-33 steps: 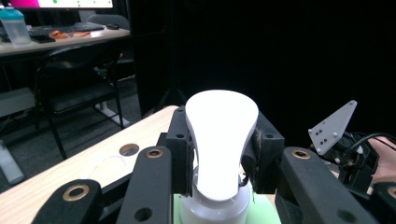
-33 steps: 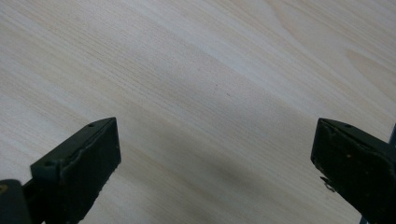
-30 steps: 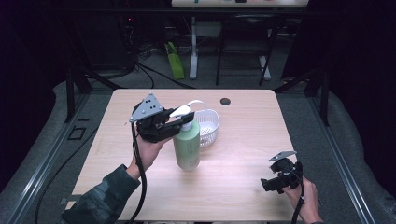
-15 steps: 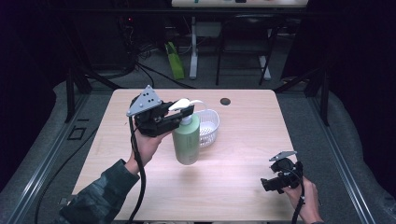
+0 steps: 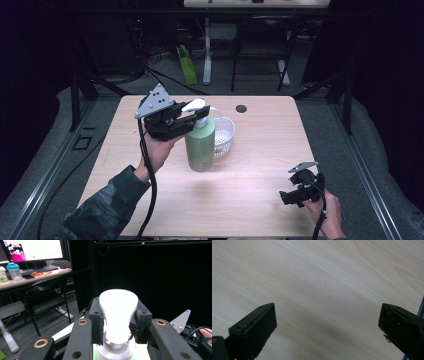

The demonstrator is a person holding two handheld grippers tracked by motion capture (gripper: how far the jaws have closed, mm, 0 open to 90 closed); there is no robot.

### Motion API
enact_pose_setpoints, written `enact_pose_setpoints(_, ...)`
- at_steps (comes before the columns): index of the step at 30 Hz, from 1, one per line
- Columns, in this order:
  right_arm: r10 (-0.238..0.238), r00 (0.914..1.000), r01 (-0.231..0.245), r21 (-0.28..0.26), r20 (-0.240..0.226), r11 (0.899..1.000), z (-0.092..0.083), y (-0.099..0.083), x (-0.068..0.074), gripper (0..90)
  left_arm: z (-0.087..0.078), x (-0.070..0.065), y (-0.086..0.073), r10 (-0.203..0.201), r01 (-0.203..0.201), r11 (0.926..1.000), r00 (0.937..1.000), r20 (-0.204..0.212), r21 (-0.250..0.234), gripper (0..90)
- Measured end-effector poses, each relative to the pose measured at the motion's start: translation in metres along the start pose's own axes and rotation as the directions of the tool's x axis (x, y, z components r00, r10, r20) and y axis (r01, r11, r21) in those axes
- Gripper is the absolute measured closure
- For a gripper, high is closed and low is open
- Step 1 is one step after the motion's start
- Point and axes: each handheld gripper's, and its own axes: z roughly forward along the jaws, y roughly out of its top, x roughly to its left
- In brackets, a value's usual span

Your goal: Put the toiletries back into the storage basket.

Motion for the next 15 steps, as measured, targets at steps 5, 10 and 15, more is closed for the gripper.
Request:
enact_pose_setpoints(5,0.002,1.0000,-0.002,0.001,0.002,1.000,0.000,0.000,0.000,1.1,0.001,0.001,0.004,0.000,0.000,1.0000,1.0000,-0.004,-0.005,66.9)
enact_pose_setpoints(10,0.001,1.0000,-0.001,0.002,0.001,1.000,0.000,0.000,0.000,1.1,0.003,0.001,0.009,0.002,-0.002,0.9999,1.0000,-0.001,-0.012,67.0)
enact_pose_setpoints(15,0.001,1.0000,-0.001,0.002,0.001,1.000,0.000,0.000,0.000,1.1,0.004,0.001,0.014,0.010,-0.010,0.9998,1.0000,-0.001,-0.017,67.0)
